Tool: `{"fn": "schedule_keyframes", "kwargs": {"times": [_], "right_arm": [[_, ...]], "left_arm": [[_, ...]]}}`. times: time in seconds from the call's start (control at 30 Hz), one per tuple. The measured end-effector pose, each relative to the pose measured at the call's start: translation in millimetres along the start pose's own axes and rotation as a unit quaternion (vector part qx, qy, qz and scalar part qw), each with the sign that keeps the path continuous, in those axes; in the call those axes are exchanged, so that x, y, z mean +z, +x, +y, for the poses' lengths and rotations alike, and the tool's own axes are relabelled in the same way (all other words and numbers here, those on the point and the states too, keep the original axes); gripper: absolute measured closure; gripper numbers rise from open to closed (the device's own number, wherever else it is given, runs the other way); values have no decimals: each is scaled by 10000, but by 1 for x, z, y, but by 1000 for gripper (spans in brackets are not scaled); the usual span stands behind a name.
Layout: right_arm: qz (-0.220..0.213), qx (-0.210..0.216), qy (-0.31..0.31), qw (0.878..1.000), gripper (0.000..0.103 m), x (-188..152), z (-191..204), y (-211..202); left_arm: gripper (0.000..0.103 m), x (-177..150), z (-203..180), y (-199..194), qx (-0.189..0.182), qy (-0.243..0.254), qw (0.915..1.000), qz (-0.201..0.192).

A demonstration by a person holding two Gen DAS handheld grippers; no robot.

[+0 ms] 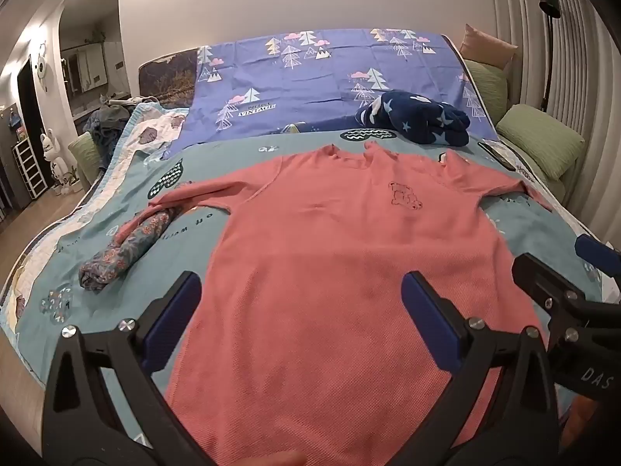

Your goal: Fold small clothes

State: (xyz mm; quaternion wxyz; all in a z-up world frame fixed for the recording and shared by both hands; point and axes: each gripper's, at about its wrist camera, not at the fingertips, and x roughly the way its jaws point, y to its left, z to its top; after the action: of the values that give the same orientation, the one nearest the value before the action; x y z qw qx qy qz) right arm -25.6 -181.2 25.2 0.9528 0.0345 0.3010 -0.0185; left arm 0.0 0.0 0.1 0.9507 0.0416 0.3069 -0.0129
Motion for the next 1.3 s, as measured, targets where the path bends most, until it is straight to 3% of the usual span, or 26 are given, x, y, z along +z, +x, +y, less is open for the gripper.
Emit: {"fn": "schedule_keyframes", "kwargs": {"times": [1.3], "right_arm": [[-104, -72, 59, 9999, 0, -5, 3, -4]], "left_arm": [[1, -5, 5, 3, -77, -141, 9999, 3]]}}
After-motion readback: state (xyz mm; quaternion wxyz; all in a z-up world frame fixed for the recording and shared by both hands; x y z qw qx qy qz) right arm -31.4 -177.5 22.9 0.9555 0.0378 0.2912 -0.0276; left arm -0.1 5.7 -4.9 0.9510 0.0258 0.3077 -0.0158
